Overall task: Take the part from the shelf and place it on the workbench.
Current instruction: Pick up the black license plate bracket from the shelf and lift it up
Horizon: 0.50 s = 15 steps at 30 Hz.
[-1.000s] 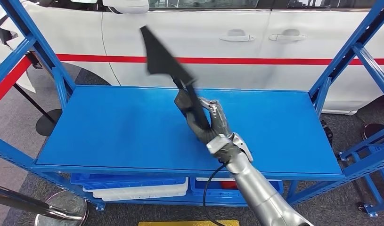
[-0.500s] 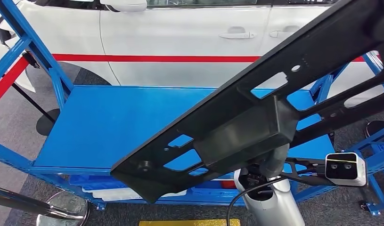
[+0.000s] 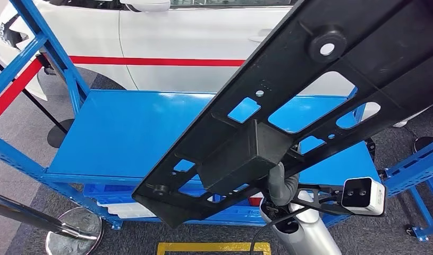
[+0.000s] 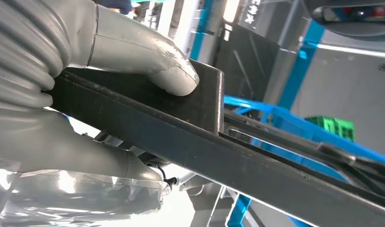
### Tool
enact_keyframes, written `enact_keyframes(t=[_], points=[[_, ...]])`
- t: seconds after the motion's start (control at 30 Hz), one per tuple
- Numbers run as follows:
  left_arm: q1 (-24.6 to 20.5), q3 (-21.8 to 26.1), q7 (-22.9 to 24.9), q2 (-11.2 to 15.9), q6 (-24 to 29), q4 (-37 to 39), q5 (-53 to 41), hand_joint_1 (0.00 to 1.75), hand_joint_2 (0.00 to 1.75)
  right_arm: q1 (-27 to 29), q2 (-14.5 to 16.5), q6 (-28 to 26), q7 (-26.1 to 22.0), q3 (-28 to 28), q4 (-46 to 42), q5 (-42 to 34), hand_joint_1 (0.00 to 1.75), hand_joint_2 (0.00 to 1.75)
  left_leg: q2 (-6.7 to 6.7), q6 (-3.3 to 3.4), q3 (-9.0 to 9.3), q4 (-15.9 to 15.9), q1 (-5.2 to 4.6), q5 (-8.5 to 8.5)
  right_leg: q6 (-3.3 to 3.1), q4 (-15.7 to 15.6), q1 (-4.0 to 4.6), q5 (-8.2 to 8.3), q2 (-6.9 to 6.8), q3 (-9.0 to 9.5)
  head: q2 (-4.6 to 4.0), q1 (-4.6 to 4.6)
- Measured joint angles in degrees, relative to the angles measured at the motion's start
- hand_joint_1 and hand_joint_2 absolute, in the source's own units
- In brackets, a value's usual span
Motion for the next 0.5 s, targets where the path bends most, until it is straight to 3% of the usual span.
enact_keyframes(t=[0.07,0.13,0.2,0.23,0.27,0.3,0.33,0.4,0.43,0.5], points=[[0.0,0.0,1.1,0.0,0.2,0.0,-0.7,0.0,1.75,0.1,-1.0,-1.9,-0.2,0.2,-0.7,0.9,1.75,1.75,0.22,0.73,-0.51,-0.3,0.18,1.16,0.59,0.7,-0.16,-0.86,0.18,-0.49,0.0,0.0],[-0.1,-0.1,3.7,0.0,1.0,0.0,-1.5,0.0,1.75,0.4,-2.2,-4.0,-0.4,0.3,-1.6,2.2,1.75,1.75,0.47,1.35,-1.61,-0.5,0.36,2.47,1.06,5.2,-0.36,-5.58,0.43,-2.21,0.0,0.0],[-0.1,-0.3,7.2,0.0,2.5,0.0,-2.3,0.0,1.75,0.8,-3.5,-6.1,-0.5,0.4,-2.5,3.5,1.75,1.75,0.53,1.53,-3.2,-0.4,0.3,3.57,1.51,12.9,-0.55,-10.85,0.51,-4.3,0.0,0.01],[0.0,-0.3,9.0,0.0,3.4,0.0,-2.6,0.0,1.75,0.9,-4.1,-7.0,-0.6,0.5,-2.8,4.0,1.75,1.75,0.55,1.48,-4.03,-0.2,0.27,4.06,1.71,15.7,-0.67,-11.93,0.51,-4.65,0.0,0.01],[0.0,-0.4,10.7,0.0,4.4,0.0,-2.8,0.0,1.75,0.9,-4.8,-7.7,-0.6,0.5,-3.1,4.3,1.75,1.75,0.57,1.38,-4.86,0.0,0.26,4.5,1.86,16.6,-0.79,-11.77,0.51,-4.05,0.0,0.01],[0.1,-0.5,12.1,0.0,5.5,0.0,-3.0,0.0,1.75,0.9,-5.4,-8.2,-0.7,0.6,-3.3,4.6,1.75,1.75,0.57,1.25,-5.64,0.2,0.27,4.88,1.94,15.4,-0.93,-10.71,0.5,-2.36,0.0,0.01],[0.1,-0.6,13.3,0.0,6.5,0.0,-2.9,0.0,1.75,0.8,-6.0,-8.7,-0.7,0.6,-3.5,4.8,1.75,1.75,0.55,1.08,-6.35,0.6,0.28,5.22,1.96,12.1,-1.09,-9.38,0.51,0.45,0.0,0.01],[0.3,-0.7,14.7,0.0,7.9,0.0,-2.8,0.0,1.75,0.6,-6.9,-9.5,-0.7,0.7,-4.0,5.0,1.75,1.75,0.45,0.59,-7.38,1.2,0.22,5.75,1.7,4.3,-1.15,-8.52,0.64,6.14,0.0,-0.02],[0.4,-0.7,15.0,0.0,8.4,0.0,-2.7,0.0,1.75,0.4,-7.3,-9.7,-0.7,0.8,-4.2,5.1,1.75,1.75,0.4,0.27,-7.63,1.4,0.17,6.03,1.43,1.6,-1.06,-8.62,0.73,7.82,0.0,-0.02],[0.6,-0.7,15.5,0.0,8.8,0.0,-2.6,0.0,1.75,0.2,-7.8,-9.9,-0.7,0.9,-4.4,5.0,1.75,1.75,0.33,-0.43,-7.84,1.4,0.14,6.7,0.71,0.4,-0.67,-8.64,0.86,8.27,-0.01,-0.04]])
